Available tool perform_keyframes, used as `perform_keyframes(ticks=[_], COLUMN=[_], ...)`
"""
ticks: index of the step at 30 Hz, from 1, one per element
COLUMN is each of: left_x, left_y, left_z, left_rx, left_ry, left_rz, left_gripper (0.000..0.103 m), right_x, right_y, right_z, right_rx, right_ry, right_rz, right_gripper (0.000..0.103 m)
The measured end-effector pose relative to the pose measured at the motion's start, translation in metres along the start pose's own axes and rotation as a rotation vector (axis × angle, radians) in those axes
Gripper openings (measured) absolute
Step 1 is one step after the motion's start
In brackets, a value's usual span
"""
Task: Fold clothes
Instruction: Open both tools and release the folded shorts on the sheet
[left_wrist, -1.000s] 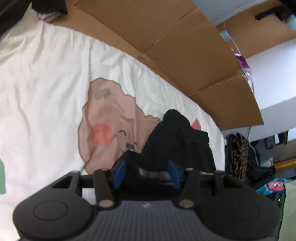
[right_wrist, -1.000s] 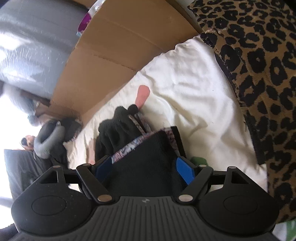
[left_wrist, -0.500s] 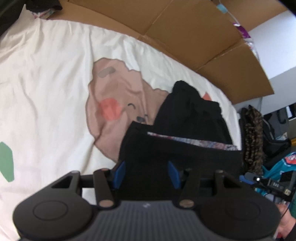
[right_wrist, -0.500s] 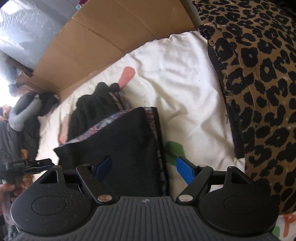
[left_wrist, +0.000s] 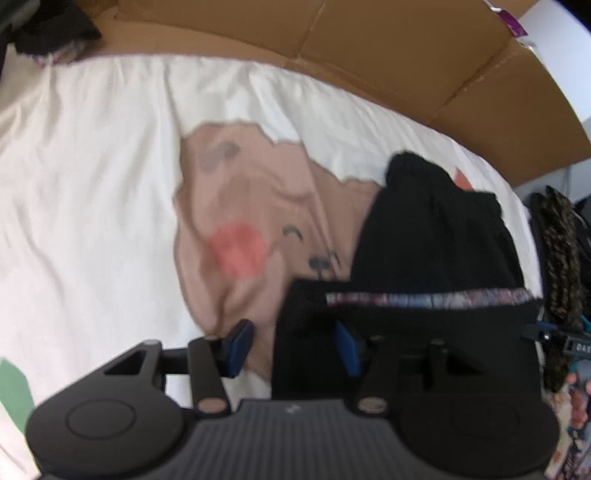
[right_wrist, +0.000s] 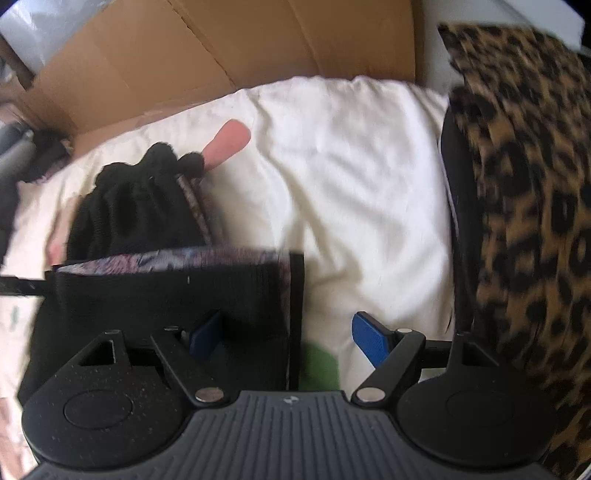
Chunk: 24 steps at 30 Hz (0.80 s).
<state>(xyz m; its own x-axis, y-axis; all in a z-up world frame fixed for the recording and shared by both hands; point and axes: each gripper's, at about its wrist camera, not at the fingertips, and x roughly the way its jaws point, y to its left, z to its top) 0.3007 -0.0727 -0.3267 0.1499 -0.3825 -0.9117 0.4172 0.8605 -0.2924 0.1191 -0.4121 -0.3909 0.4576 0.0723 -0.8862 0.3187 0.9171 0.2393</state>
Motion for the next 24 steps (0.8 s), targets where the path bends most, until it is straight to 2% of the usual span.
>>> perform_keyframes(ticks=[2,4,8,10,13,17,19,24], left_x=[-0.004,-0.012,-0.031,-0.040,-0.053,-0.080,-0.096,-0.128], left_y=[-0.002,-0.006,-0.013,-0.016,-0.017,-0.019,-0.023,-0.029], left_z=[0.007,0.012,0.015,0.012,0.004,-0.001,-0.002,0.002], left_rx=[-0.008,-0.005,0.017,0.045,0.046,0.024,0.033,0.042], left_ry=[-0.008,-0.013,0.008,0.028,0.056,0.047,0.028,0.003], left_rz=[0.026,0.029,0.001,0.014,0.036,0.047,0.041,0.065], left_gripper=[0.051,0.050,0.052,0.054,0.055,0.057,0.065,0.064], right_x=[-0.005,-0.015,-0.045,-0.063,-0.097,-0.143,-0.160,-0.184], right_y=[0.005,0.007,0.009,0.014,0.029,0.048,0.054,0.058], right_z=[0.010,0.019,0.027,0.025,0.024,0.023,0.025,0.030], right_rx=[-0.010,-0.010,0.029,0.039,0.011,-0.022,-0.046,-0.075], right_ry=[-0.017,-0.030,-0.009,0.019,0.009,0.003,-0.010,-0.046], right_rz=[-0.051,-0.065,0.019,0.052,0.036,0.027,0.020,0.028], right_gripper=[0.081,0.080,0.080,0.079,0.080,0.079,0.080,0.080])
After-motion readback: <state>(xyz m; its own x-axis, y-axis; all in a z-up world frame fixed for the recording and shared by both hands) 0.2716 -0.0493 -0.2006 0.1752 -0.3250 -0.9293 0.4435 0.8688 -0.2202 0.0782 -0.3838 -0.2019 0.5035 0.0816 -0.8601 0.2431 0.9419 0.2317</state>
